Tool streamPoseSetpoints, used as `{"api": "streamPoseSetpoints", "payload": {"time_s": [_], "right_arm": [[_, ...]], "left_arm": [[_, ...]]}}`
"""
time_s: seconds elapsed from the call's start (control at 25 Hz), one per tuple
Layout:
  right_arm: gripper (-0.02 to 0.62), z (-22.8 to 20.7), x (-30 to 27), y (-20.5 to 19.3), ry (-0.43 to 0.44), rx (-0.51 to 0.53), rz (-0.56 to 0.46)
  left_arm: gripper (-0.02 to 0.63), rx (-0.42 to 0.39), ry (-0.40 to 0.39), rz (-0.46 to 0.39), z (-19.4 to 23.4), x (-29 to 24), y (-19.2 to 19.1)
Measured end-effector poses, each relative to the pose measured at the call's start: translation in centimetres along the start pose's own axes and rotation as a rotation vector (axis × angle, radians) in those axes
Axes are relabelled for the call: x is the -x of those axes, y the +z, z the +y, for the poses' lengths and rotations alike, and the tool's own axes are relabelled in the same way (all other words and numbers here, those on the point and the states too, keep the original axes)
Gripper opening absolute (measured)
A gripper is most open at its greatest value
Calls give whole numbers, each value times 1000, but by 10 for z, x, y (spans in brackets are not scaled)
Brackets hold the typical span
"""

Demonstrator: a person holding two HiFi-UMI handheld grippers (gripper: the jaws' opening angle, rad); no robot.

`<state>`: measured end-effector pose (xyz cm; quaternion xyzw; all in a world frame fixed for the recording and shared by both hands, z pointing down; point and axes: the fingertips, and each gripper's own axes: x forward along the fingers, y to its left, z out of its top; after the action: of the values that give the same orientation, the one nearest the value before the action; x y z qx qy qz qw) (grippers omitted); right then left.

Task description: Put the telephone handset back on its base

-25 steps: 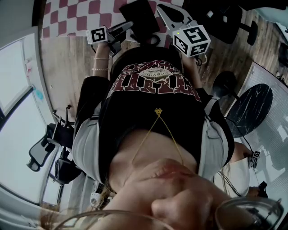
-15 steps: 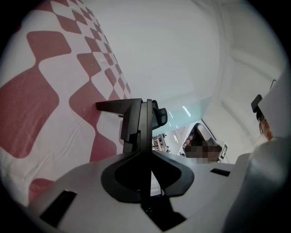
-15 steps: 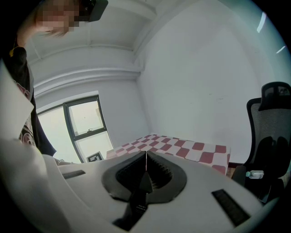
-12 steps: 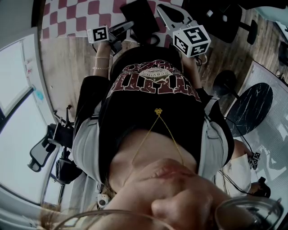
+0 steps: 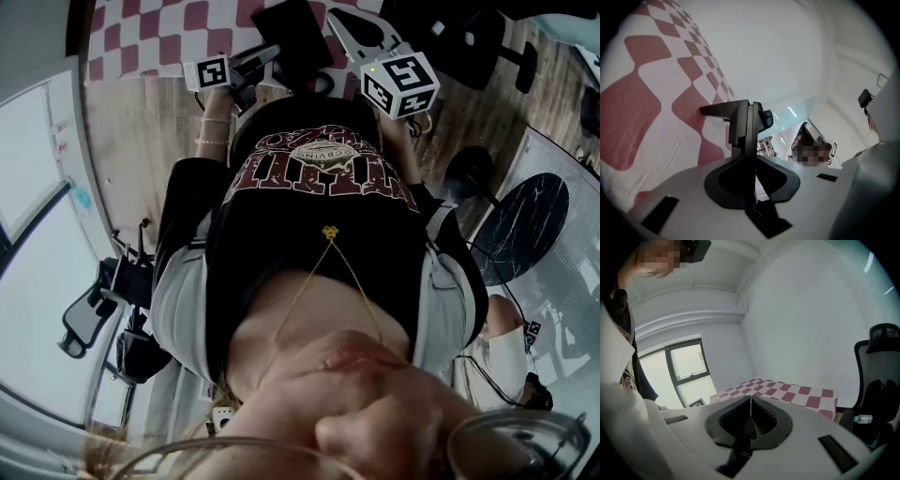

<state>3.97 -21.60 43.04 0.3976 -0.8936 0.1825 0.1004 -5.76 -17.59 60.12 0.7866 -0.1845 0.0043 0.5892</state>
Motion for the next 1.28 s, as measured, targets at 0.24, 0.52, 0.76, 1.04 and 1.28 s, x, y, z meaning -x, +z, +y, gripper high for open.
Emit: {"api": "streamPoseSetpoints", "payload": {"time_s": [0.24, 0.52, 0.76, 1.04, 1.28], "right_arm": [[21, 0, 0, -1, 1, 1, 3], [21, 2, -1, -2, 3, 2, 8], [21, 6, -2, -3, 15, 8, 12], [21, 8, -3, -10, 20, 8, 26], [21, 9, -3, -14, 28, 10, 38]], "left_arm": [[77, -43, 9, 9, 3, -1, 1], [78, -19, 10, 7, 6, 0, 1], [83, 7, 24, -9, 7, 1, 0], [98, -131, 154, 20, 7, 2, 3], [98, -207, 215, 22, 14, 4, -2]]}}
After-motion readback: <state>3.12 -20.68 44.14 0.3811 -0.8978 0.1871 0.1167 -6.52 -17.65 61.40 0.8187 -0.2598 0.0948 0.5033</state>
